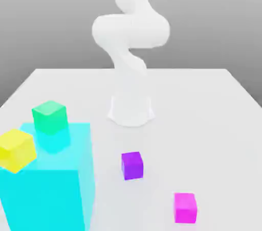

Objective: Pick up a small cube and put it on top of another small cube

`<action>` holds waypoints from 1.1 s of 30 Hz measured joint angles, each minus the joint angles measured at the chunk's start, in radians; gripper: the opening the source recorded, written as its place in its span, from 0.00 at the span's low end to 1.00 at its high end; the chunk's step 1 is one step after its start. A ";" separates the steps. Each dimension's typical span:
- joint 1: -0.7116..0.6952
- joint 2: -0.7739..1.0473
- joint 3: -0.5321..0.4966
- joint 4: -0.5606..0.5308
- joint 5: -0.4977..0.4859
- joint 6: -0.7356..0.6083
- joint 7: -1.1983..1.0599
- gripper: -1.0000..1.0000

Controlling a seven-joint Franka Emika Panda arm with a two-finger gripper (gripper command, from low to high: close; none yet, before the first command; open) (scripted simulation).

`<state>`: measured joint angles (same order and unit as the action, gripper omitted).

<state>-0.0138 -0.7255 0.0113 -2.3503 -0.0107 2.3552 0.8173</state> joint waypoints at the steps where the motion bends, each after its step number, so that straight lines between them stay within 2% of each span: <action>1: -0.001 0.033 0.003 -0.030 -0.005 0.028 -0.001 0.50; 15: 0.023 0.467 0.017 -0.496 -0.065 0.424 -0.079 0.50; 18: 0.043 0.573 -0.030 -0.626 -0.026 0.513 -0.171 0.50; 21: 0.048 0.677 -0.039 -0.650 -0.004 0.602 -0.212 0.50; 27: 0.029 0.893 -0.017 -0.620 0.010 0.783 -0.225 0.50; 28: 0.026 0.922 -0.014 -0.615 0.009 0.807 -0.225 0.00; 33: 0.025 0.922 -0.014 -0.615 0.006 0.806 -0.222 0.00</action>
<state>0.0113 0.1968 -0.0025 -2.9651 -0.0043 3.1615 0.5955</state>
